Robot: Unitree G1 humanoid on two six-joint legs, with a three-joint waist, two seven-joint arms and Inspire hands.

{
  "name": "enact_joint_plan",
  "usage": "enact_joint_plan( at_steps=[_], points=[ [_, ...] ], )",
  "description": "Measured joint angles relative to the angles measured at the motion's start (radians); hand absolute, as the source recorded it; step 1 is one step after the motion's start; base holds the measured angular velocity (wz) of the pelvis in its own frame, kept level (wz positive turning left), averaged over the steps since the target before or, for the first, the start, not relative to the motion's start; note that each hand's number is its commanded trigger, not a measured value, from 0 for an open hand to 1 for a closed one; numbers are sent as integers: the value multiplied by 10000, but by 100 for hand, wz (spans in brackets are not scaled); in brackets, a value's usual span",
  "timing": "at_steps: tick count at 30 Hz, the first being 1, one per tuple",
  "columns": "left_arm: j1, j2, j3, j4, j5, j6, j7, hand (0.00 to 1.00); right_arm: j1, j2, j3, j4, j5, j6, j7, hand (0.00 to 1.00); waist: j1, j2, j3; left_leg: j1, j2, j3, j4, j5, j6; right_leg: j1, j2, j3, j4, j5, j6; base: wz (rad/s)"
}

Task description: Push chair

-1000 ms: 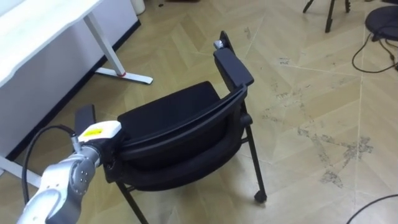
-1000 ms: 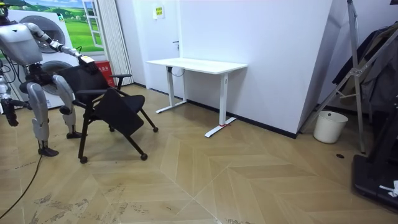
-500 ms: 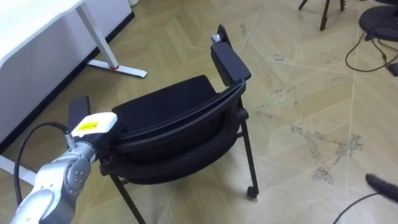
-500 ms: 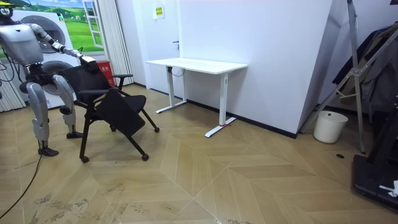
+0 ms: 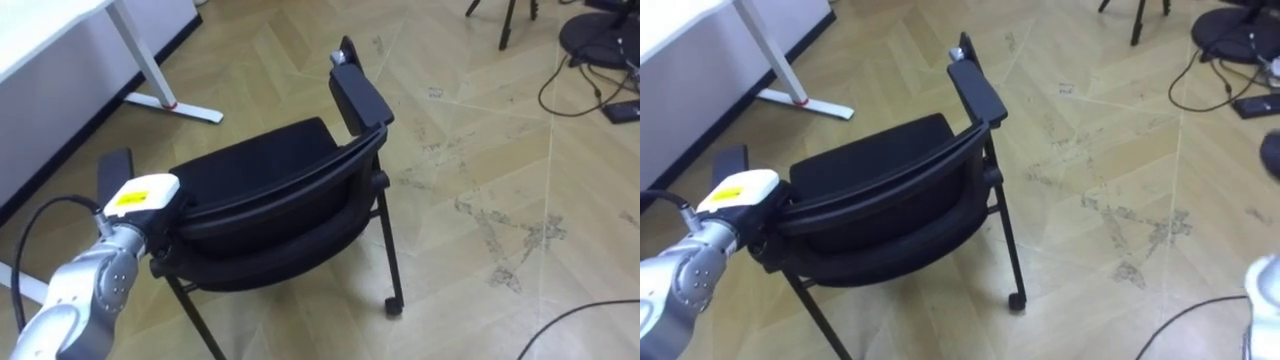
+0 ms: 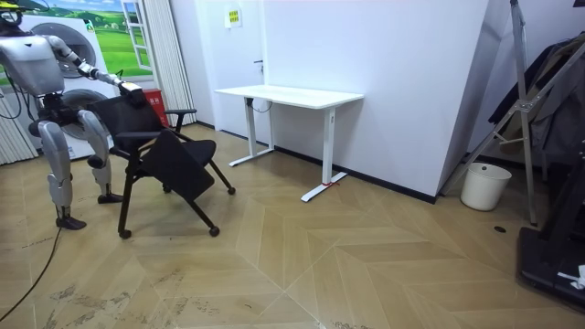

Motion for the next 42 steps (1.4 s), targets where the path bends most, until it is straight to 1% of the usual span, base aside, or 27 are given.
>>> enact_joint_plan(
  at_steps=[1, 3, 4, 6, 7, 8, 9, 12, 14, 15, 18, 20, 21, 22, 24, 26, 28, 30, 31, 33, 34, 36, 38, 40, 42],
  points=[
    [-44, 49, 1, 8, 0, -30, 10, 100, -237, -233, 261, -129, -256, 1, 110, 0, 29, -78, 30, 17, 1, -2, -7, 10, 15, 7, 4, -2, 18, -1, -1, 0],
    [-244, 146, -15, 46, 8, -190, 22, 100, -650, -541, 677, -533, -768, 9, 510, 0, 90, -239, 106, 12, 1, -3, -5, 25, 39, -12, 3, 1, 16, -1, 0, 0],
    [-282, 153, -32, 50, 9, -230, 28, 100, -707, -616, 759, -625, -932, 6, 598, 0, 138, -274, 99, 5, 1, -3, -2, 26, 39, -12, 3, 1, 3, -1, 0, 0],
    [-451, 206, -254, 194, 6, -425, 166, 100, -767, -900, 1066, -923, -1389, -9, 834, 0, 387, -391, 26, 9, 0, -8, -2, 25, 39, 23, 4, -4, -29, 12, 2, 0],
    [-505, 219, -320, 258, -1, -478, 235, 100, -795, -991, 1165, -965, -1416, -10, 899, 0, 450, -404, 18, 12, 0, -13, -2, 25, 39, 24, 5, -4, -28, 15, -1, 0],
    [-632, 221, -361, 406, -15, -613, 316, 100, -958, -1174, 1413, -998, -1452, -6, 1087, 0, 549, -421, 14, 16, 0, -22, -6, 25, 39, 21, 5, -5, -10, 20, -6, 0],
    [-748, 221, -387, 604, -37, -775, 396, 100, -1174, -1252, 1639, -1065, -1537, -5, 1354, 0, 569, -426, 17, 21, 1, -29, -7, 25, 39, 21, 8, -5, 4, 21, -7, 0],
    [-835, 244, -423, 708, -42, -987, 496, 100, -1266, -1311, 2243, -1676, -1901, -14, 1997, 0, 703, -440, 23, 28, 1, -59, -21, 25, 39, 49, 12, -27, 14, 26, -13, 1],
    [-903, 243, -434, 678, -38, -1044, 496, 100, -1266, -1369, 2446, -1954, -2273, -14, 2528, 0, 794, -480, 48, 13, 1, -58, -24, 25, 39, 42, 11, -27, -38, 27, -14, 0],
    [-947, 244, -452, 679, -37, -1085, 495, 100, -1270, -1493, 2621, -2091, -2323, -17, 2894, 0, 861, -508, 57, 12, 1, -58, -26, 25, 39, 52, 11, -32, -44, 27, -13, 0],
    [-1033, 266, -523, 726, -28, -1190, 496, 100, -1308, -1676, 3033, -2190, -2527, -8, 3634, 0, 979, -573, 79, 79, 1, -56, -43, 25, 39, 129, 21, -36, -38, 45, -18, 0],
    [-1153, 267, -669, 852, -30, -1268, 496, 100, -1309, -1813, 3383, -2324, -2755, -8, 4491, 0, 1095, -616, 95, 110, 1, -63, -65, 25, 38, 175, 23, -78, -43, 46, -18, 4],
    [-1185, 282, -691, 895, -28, -1343, 504, 100, -1364, -1816, 3507, -2379, -2757, -25, 4951, 0, 1114, -635, 104, 107, 2, -63, -64, 25, 38, 174, 26, -83, -44, 46, -18, 4],
    [-1191, 291, -696, 909, -29, -1373, 506, 100, -1414, -1816, 3569, -2380, -2751, -21, 5178, 0, 1111, -639, 101, 106, 2, -63, -63, 25, 38, 175, 25, -81, -47, 46, -18, 0],
    [-1194, 336, -708, 946, -28, -1447, 518, 100, -1531, -1825, 3771, -2489, -2619, -16, 5976, 0, 1122, -681, 81, 113, 2, -64, -70, 25, 38, 183, 24, -80, -45, 46, -18, 0],
    [-1194, 391, -721, 954, -28, -1508, 520, 100, -1558, -1853, 3974, -2705, -2408, -20, 6528, 0, 1142, -706, 79, 139, 2, -79, -104, 26, 38, 209, 25, -82, -44, 46, -18, 0],
    [-1198, 437, -735, 965, -25, -1544, 521, 100, -1686, -1864, 4262, -2754, -2237, -52, 7072, 0, 1148, -781, 74, 193, 2, -80, -122, 26, 36, 246, 28, -81, -45, 47, -19, 0],
    [-1316, 479, -793, 1040, -5, -1667, 522, 100, -1726, -1915, 4485, -2754, -2195, -139, 7763, 0, 1202, -923, 65, 208, 2, -122, -102, 26, 37, 285, 29, -106, -43, 47, -21, 3],
    [-1365, 500, -830, 1054, -5, -1686, 522, 100, -1726, -1919, 4526, -2754, -2193, -145, 7923, 0, 1234, -935, 68, 204, 5, -134, -79, 26, 37, 294, 31, -108, -43, 49, -23, 4],
    [-1617, 512, -965, 1136, -5, -1739, 521, 100, -1726, -1920, 4626, -2749, -2195, -146, 8531, 0, 1374, -1024, 125, 191, 14, -165, -38, 26, 37, 313, 43, -125, -42, 58, -36, 0],
    [-1705, 513, -1027, 1185, -5, -1750, 521, 100, -1725, -1919, 4658, -2748, -2195, -147, 8676, 0, 1400, -1029, 127, 191, 20, -168, -37, 26, 37, 316, 49, -125, -42, 62, -40, 0],
    [-2020, 513, -1246, 1433, -14, -1849, 579, 100, -1728, -1919, 4996, -2750, -2108, -155, 9229, 0, 1571, -1043, 128, 188, 40, -185, -23, 25, 37, 328, 65, -135, -50, 81, -52, 0],
    [-2181, 505, -1356, 1564, -49, -1891, 615, 100, -1727, -1920, 5308, -2747, -2006, -165, 9681, 0, 1621, -1037, 128, 165, 49, -245, -18, 25, 37, 332, 78, -176, -54, 87, -60, 6],
    [-2261, 496, -1436, 1602, -58, -1891, 669, 100, -1726, -1918, 5595, -2748, -1983, -156, 10110, 0, 1632, -1012, 126, 123, 79, -316, 12, 22, 32, 330, 102, -248, -59, 97, -77, 8],
    [-2306, 488, -1508, 1654, -78, -1896, 786, 100, -1726, -1916, 5872, -2751, -1980, -136, 10589, 0, 1672, -938, 141, 104, 123, -358, 27, 24, 27, 334, 143, -281, -67, 112, -101, 4]
  ],
)
